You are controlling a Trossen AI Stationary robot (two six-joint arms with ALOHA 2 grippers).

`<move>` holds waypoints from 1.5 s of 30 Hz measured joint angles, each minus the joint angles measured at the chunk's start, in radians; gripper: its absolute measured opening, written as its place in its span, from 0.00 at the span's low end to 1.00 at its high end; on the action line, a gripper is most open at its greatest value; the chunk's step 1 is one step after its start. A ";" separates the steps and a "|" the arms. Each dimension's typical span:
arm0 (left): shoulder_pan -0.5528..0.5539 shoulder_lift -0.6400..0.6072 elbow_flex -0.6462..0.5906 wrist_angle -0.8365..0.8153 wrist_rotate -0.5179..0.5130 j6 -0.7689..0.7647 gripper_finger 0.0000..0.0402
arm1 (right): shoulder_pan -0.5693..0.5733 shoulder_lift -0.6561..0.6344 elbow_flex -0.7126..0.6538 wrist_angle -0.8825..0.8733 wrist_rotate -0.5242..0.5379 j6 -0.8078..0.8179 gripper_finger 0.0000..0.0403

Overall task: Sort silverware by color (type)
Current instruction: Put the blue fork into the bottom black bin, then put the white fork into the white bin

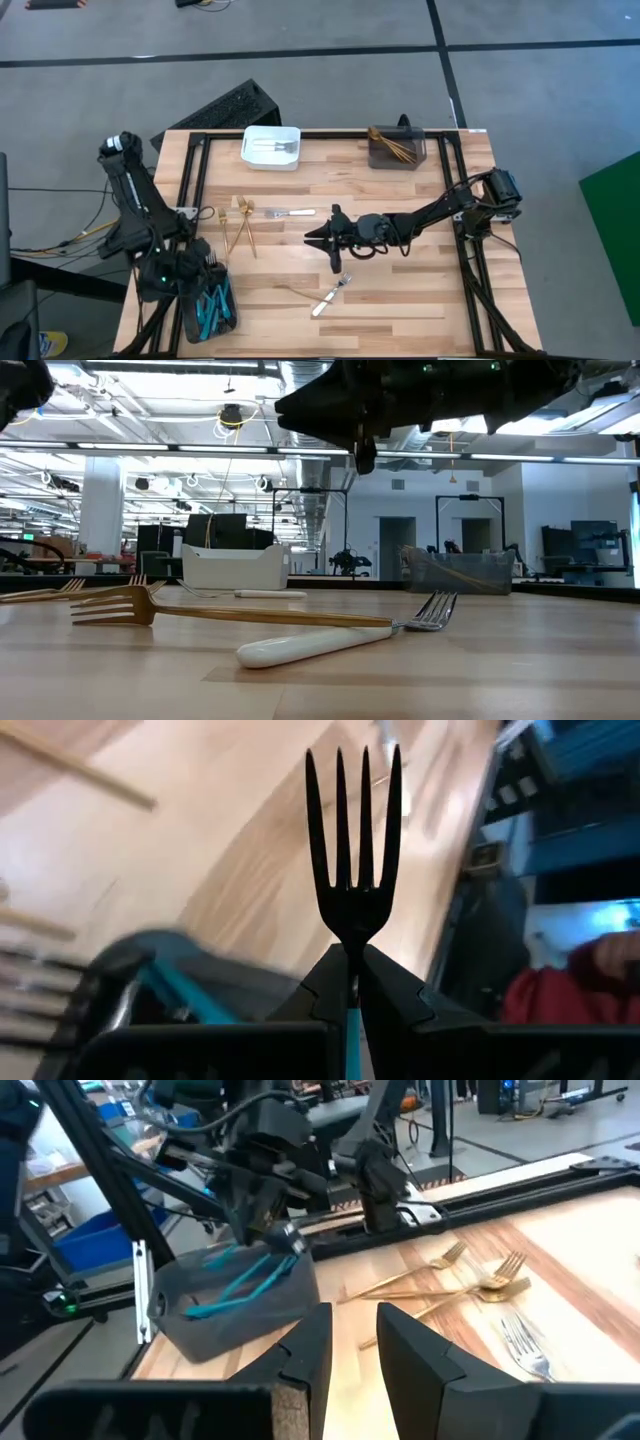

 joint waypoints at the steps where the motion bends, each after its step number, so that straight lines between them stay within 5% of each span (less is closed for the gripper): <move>1: -0.009 0.012 0.000 -0.011 0.007 -0.018 0.01 | 0.000 0.000 0.000 -0.002 0.000 0.000 0.27; 13: -0.036 0.098 0.025 -0.272 0.129 -0.215 0.04 | 0.002 -0.014 0.000 -0.034 -0.001 0.014 0.27; 24: -0.036 0.138 0.032 -0.262 0.126 -0.243 0.27 | -0.011 -0.014 0.000 -0.036 0.001 0.032 0.27; 34: 0.020 0.109 0.113 -0.364 -0.306 0.120 0.33 | -0.117 0.023 0.013 -0.118 0.076 0.018 0.27; 40: 0.215 0.109 0.099 -0.362 -0.276 0.360 0.32 | -0.225 0.145 0.153 -0.362 0.065 -0.021 0.27; 45: 0.372 0.111 0.034 -0.144 -0.278 0.598 0.30 | -0.259 0.267 0.314 -0.519 0.004 -0.108 0.27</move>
